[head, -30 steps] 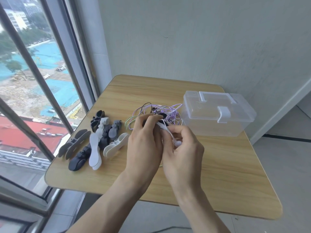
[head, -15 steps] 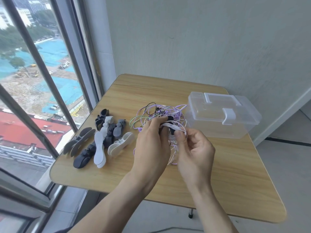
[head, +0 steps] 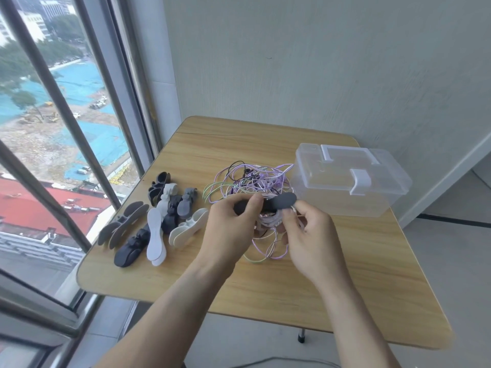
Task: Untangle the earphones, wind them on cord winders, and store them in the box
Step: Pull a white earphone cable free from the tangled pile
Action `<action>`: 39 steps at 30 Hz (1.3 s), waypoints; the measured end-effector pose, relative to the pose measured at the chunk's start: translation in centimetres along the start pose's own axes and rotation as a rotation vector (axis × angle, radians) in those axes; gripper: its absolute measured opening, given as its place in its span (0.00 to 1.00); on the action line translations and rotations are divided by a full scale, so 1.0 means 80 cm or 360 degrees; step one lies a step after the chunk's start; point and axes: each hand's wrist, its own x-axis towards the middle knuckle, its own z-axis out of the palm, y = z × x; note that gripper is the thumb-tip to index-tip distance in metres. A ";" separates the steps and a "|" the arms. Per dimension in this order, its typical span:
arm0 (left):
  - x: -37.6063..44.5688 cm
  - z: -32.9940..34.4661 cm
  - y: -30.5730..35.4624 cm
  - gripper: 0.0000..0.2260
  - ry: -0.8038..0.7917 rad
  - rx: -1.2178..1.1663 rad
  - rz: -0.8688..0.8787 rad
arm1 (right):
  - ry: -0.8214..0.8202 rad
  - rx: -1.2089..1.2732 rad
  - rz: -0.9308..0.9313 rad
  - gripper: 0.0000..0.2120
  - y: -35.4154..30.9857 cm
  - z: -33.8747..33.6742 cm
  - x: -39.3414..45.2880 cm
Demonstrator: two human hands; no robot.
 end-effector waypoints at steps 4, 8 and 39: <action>0.007 0.002 -0.002 0.13 0.0094 -0.0512 -0.0304 | 0.0046 0.0049 -0.0096 0.12 -0.014 0.011 -0.007; 0.014 0.002 -0.001 0.12 0.0034 -0.1180 -0.0472 | 0.0380 0.0089 -0.0192 0.08 -0.007 0.022 -0.010; -0.011 0.032 -0.003 0.15 -0.0439 -0.0601 0.0083 | 0.0642 0.0657 0.0015 0.06 -0.021 0.000 -0.010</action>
